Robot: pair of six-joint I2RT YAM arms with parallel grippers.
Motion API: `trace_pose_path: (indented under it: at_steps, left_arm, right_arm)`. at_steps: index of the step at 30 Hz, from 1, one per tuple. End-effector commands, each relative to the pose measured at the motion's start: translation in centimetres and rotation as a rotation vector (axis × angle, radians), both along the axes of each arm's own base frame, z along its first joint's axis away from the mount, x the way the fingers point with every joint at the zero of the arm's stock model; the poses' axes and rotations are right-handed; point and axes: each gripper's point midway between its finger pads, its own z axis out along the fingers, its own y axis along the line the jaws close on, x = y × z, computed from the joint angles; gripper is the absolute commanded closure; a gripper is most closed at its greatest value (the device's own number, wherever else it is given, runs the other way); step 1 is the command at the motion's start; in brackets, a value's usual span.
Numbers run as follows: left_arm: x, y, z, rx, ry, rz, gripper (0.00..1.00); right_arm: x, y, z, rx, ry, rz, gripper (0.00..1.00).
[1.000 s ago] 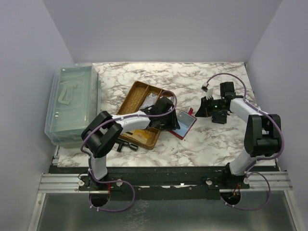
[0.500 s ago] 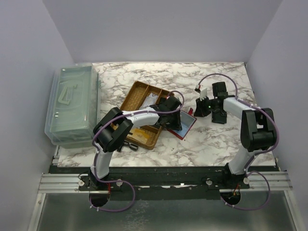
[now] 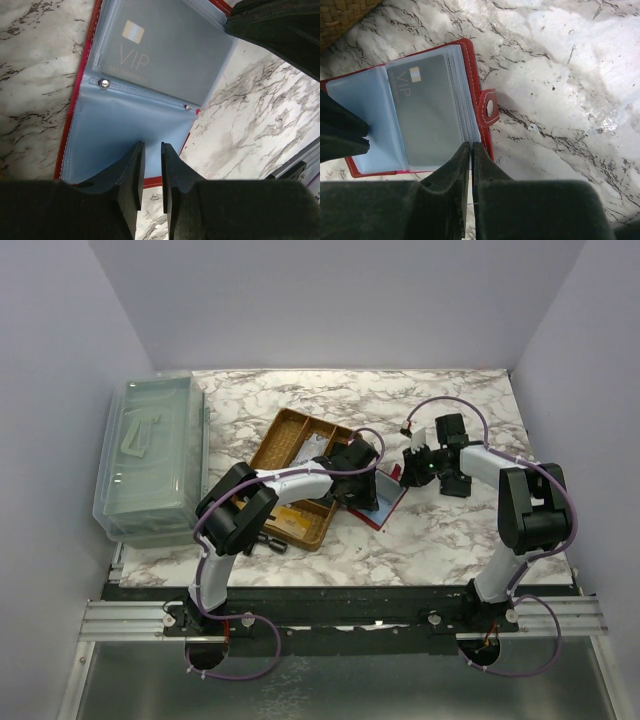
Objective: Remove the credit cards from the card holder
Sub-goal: Remove the credit card from the card holder.
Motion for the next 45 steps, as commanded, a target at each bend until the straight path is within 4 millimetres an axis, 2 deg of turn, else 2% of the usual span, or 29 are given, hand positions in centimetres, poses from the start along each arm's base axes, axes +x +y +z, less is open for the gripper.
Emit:
trace_pose_path:
  at_steps: [1,6,17,30,34,37,39,42,45]
  left_arm:
    - [-0.2,1.4,-2.1,0.092,0.013,0.002,0.74]
    - [-0.1,1.8,-2.2,0.099,0.015,0.015,0.74]
    - [-0.4,2.4,-2.4,0.106,0.025,0.026,0.74]
    - [-0.5,2.4,-2.4,0.103,0.030,0.030,0.73]
    - [-0.5,2.4,-2.3,0.101,0.028,0.024,0.73]
    - [-0.4,2.3,-2.0,0.095,0.026,0.023,0.72]
    - [-0.3,2.3,-1.9,0.091,0.024,0.024,0.72]
    - [-0.2,2.3,-1.6,0.086,0.024,0.028,0.72]
    - [-0.2,2.5,-1.6,0.085,0.025,0.033,0.72]
  right_arm:
    - [0.2,-0.8,-0.7,-0.062,-0.021,-0.018,0.92]
    - [0.4,-1.4,-0.6,-0.089,-0.035,-0.051,0.91]
    - [-0.2,-1.2,-0.3,-0.075,-0.034,-0.046,0.90]
    - [-2.7,1.8,1.9,0.069,-0.046,0.116,0.90]
    - [-3.0,1.8,1.4,0.066,-0.018,0.118,0.89]
    - [-2.4,1.5,1.3,0.047,-0.011,0.076,0.89]
    - [-2.3,2.0,1.9,0.080,0.000,0.069,0.86]
    - [-2.4,3.1,2.9,0.149,0.030,0.093,0.75]
    - [-1.4,2.7,2.6,0.125,0.040,0.058,0.73]
